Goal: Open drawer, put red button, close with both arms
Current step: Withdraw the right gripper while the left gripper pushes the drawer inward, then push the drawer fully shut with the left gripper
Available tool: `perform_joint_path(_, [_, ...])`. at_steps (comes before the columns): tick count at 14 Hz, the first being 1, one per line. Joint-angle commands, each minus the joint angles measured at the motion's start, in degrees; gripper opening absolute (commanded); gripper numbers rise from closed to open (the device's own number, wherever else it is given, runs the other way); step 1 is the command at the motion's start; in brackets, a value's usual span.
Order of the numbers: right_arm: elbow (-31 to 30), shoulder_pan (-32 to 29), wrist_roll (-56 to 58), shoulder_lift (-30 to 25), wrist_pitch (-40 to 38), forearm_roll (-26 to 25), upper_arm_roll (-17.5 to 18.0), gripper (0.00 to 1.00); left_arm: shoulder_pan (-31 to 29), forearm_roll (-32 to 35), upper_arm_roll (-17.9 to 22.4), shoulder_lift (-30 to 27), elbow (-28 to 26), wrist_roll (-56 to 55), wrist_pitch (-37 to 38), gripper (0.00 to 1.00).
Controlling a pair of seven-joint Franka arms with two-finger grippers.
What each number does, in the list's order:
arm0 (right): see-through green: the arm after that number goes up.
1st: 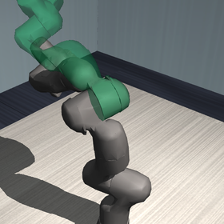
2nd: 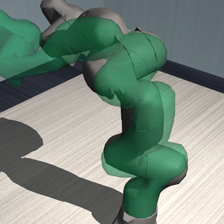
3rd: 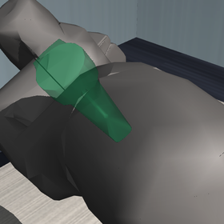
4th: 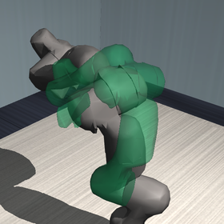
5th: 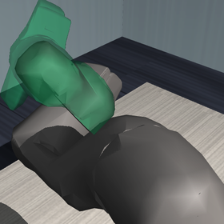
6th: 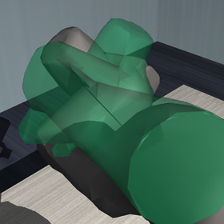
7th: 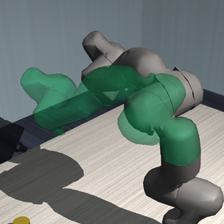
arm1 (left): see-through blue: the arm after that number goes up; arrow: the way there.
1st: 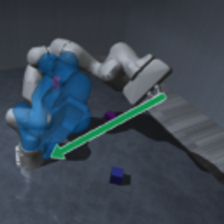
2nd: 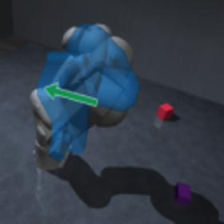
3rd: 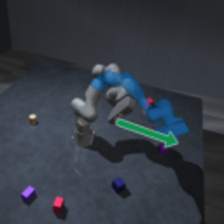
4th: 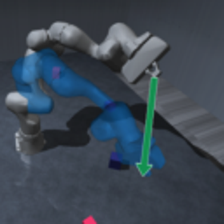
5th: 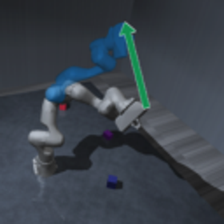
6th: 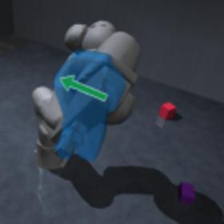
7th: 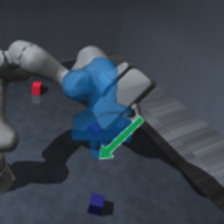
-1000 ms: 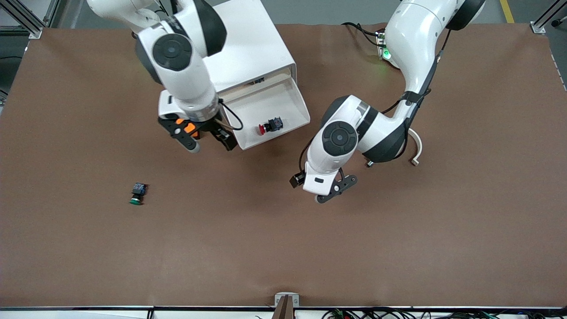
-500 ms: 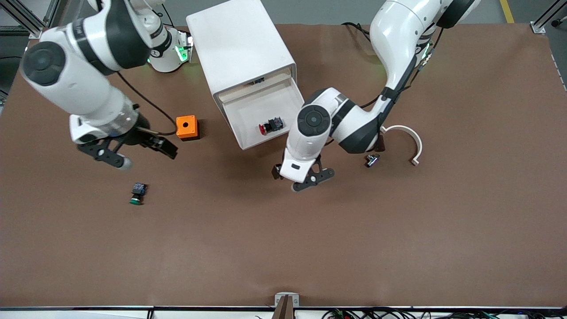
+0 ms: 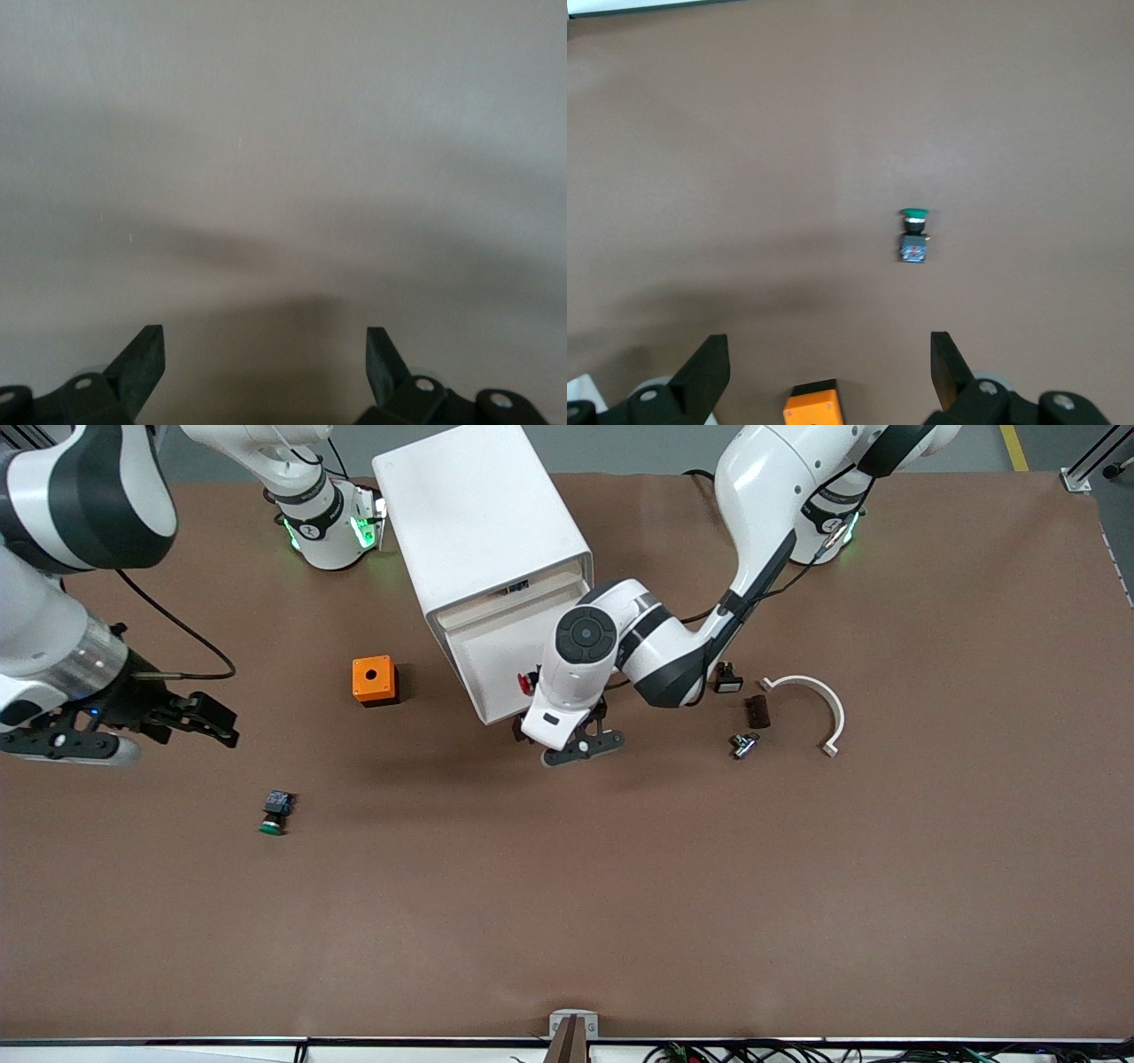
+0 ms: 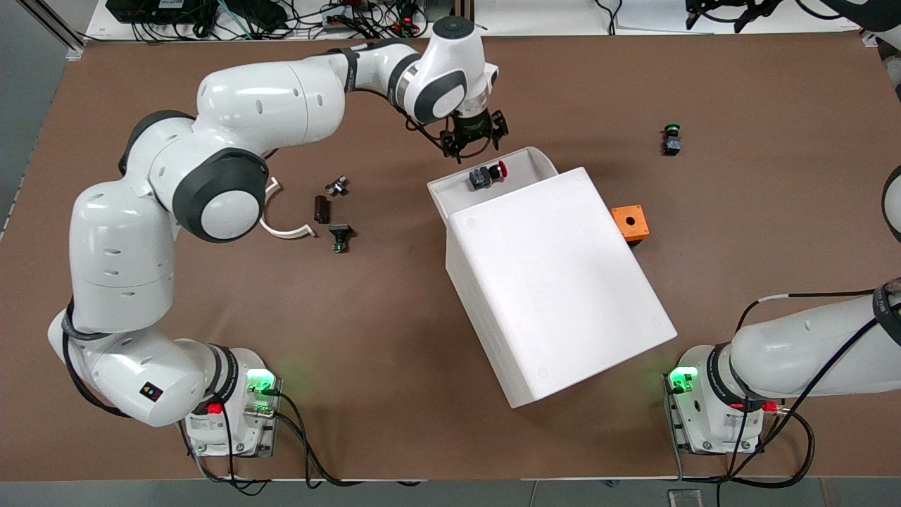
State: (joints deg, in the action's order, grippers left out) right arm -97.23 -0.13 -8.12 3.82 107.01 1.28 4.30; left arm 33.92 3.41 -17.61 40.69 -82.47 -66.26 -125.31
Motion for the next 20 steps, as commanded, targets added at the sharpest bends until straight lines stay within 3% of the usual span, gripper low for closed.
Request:
perform_joint_path(1, [-1.03, -1.71, 1.53, -2.76, -0.39, -1.45, 1.06, 1.0, 0.36, 0.98, -1.11, -3.42, -5.06, -2.2, -0.38, 1.0])
perform_joint_path(8, [1.24, -2.94, 2.15, -6.1, -6.53, -0.66, 0.97, 1.0, 0.71, -1.29, -5.85, -2.98, -5.33, -8.09, 2.87, 1.0])
perform_joint_path(11, [6.95, -3.21, 2.23, -5.67, -12.86, -0.57, 1.06, 1.0, 0.71, -5.33, -7.0, -2.81, -5.86, -9.42, 3.58, 1.0])
perform_joint_path(15, [10.21, -3.91, 2.94, -5.23, -13.31, -0.49, 1.24, 1.0, 0.8, -12.45, -7.08, -2.37, -5.77, -9.42, 3.67, 1.0])
perform_joint_path(20, [10.57, -3.73, 2.85, -5.23, -14.28, -0.84, 1.33, 1.0, 0.89, -19.14, -7.7, -1.84, -5.86, -9.5, 3.67, 1.0])
